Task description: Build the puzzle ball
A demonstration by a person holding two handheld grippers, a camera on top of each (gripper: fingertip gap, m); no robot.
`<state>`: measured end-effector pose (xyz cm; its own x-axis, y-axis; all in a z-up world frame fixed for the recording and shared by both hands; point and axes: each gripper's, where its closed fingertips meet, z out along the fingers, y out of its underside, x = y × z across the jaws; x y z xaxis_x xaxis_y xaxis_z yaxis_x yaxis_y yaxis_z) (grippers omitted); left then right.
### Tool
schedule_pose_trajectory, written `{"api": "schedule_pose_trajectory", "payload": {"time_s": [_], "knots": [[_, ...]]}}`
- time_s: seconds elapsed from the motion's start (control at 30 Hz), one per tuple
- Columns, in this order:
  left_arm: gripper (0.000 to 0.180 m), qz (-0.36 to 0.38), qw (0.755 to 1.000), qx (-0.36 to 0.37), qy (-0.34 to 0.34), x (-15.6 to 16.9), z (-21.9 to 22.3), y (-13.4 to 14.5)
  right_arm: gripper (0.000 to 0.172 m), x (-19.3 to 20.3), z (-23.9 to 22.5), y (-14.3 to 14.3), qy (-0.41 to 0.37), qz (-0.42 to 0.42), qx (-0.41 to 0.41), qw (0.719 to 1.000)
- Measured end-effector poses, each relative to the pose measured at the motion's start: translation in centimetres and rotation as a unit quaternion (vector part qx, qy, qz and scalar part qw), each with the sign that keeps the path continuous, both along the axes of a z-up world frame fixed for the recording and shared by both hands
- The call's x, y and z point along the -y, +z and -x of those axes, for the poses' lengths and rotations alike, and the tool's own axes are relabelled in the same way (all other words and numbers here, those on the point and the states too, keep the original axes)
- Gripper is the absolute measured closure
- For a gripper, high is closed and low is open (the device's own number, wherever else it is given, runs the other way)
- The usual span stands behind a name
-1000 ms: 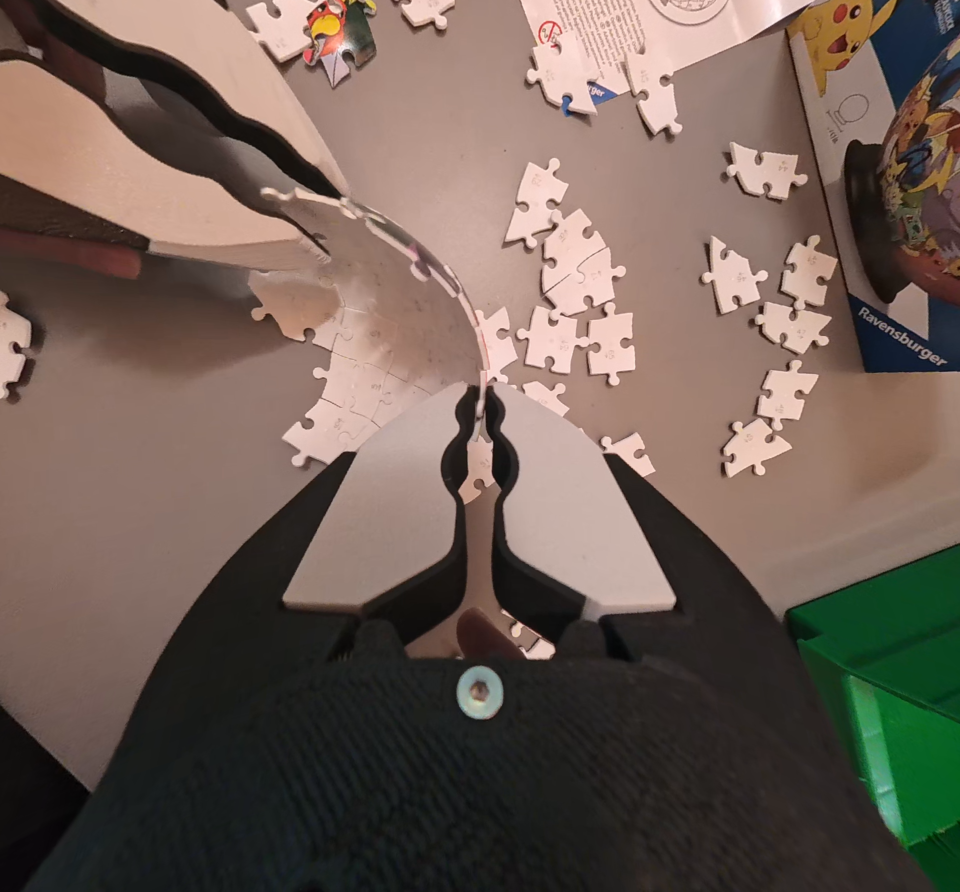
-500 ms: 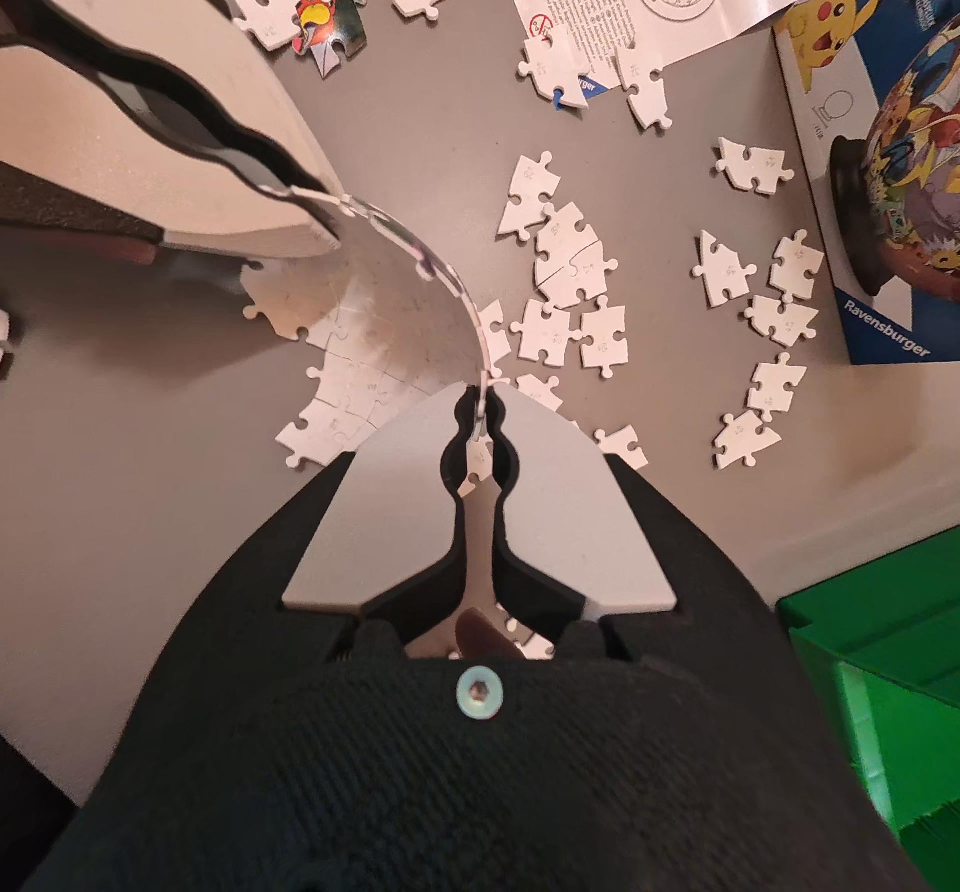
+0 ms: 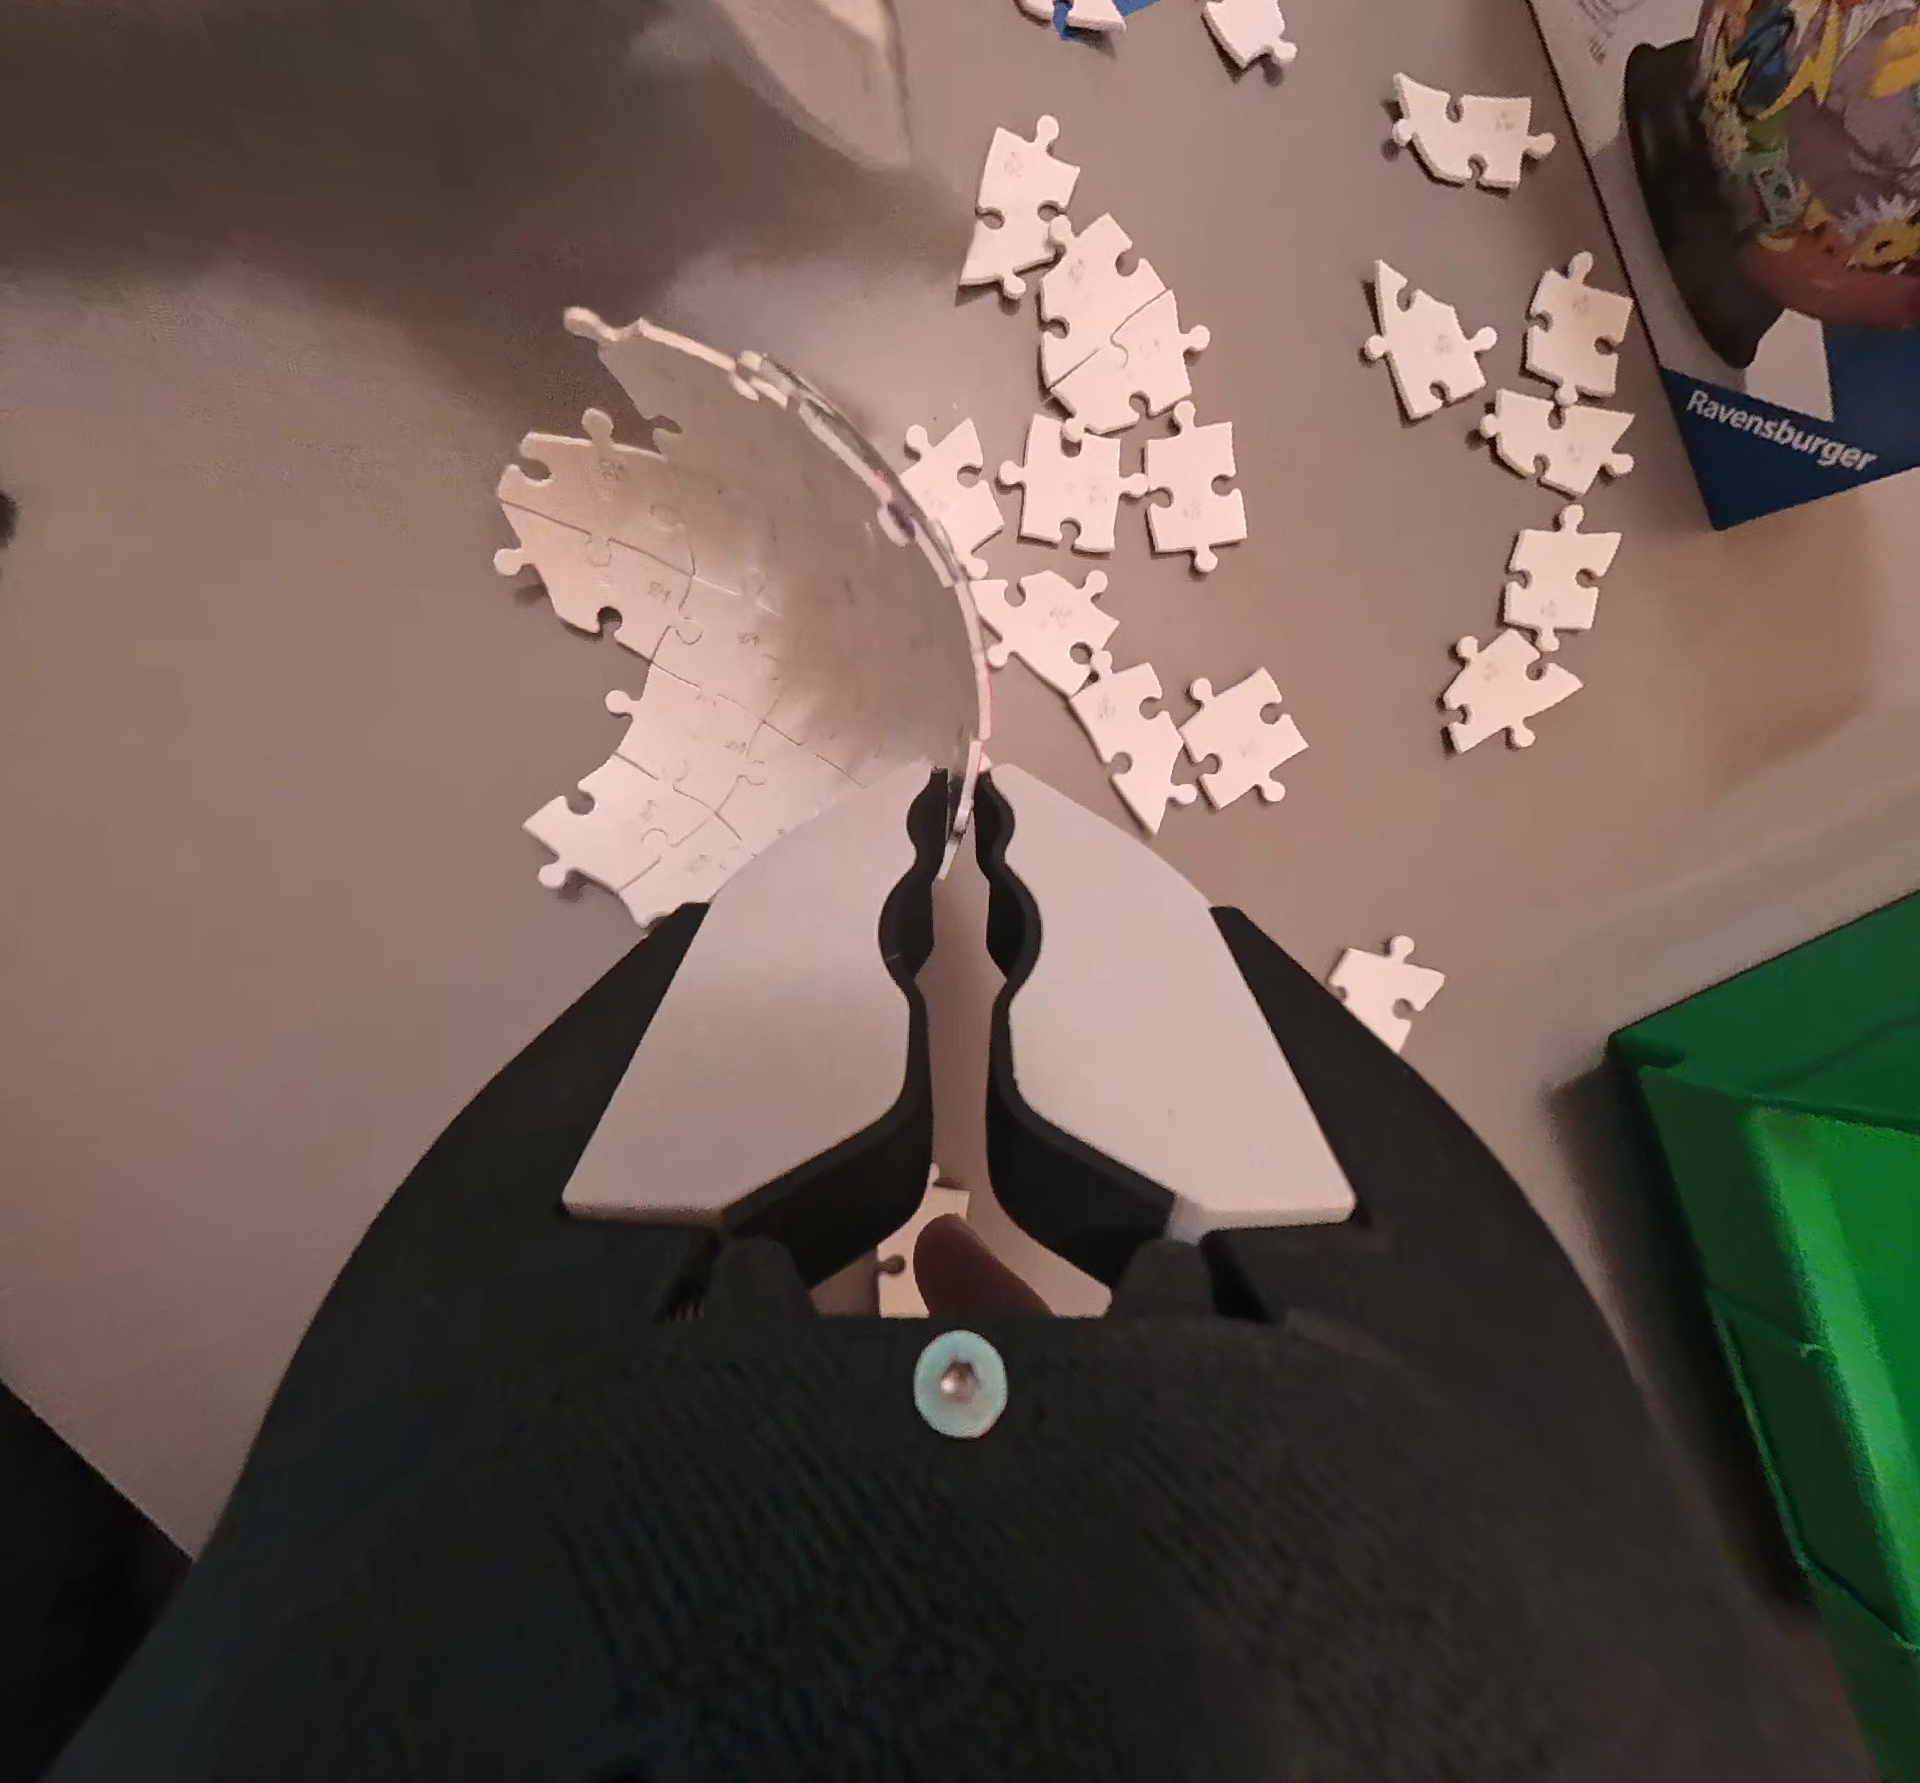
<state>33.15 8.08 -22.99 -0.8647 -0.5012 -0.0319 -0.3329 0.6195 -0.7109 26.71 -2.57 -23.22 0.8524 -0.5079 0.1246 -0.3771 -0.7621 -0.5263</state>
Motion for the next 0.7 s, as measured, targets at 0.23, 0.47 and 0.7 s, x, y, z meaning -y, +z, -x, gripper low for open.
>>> {"api": "schedule_pose_trajectory", "payload": {"time_s": [0.23, 0.47, 0.7], "knots": [[0.137, -0.128, 0.985, -0.061, -0.095, 3.7, -3.2, -4.8, 0.167, 0.6, 0.0, -0.4, -0.010, -0.023, -0.007, 1.000], [0.136, -0.169, 0.977, -0.083, -0.105, 3.8, -2.9, -6.1, 0.167, 0.4, -0.2, -0.3, 0.001, -0.028, -0.003, 1.000], [0.137, -0.177, 0.973, -0.059, -0.134, 3.5, -2.2, -6.0, 0.167, 0.5, -0.3, -0.5, 0.004, -0.032, -0.006, 0.999]]}}
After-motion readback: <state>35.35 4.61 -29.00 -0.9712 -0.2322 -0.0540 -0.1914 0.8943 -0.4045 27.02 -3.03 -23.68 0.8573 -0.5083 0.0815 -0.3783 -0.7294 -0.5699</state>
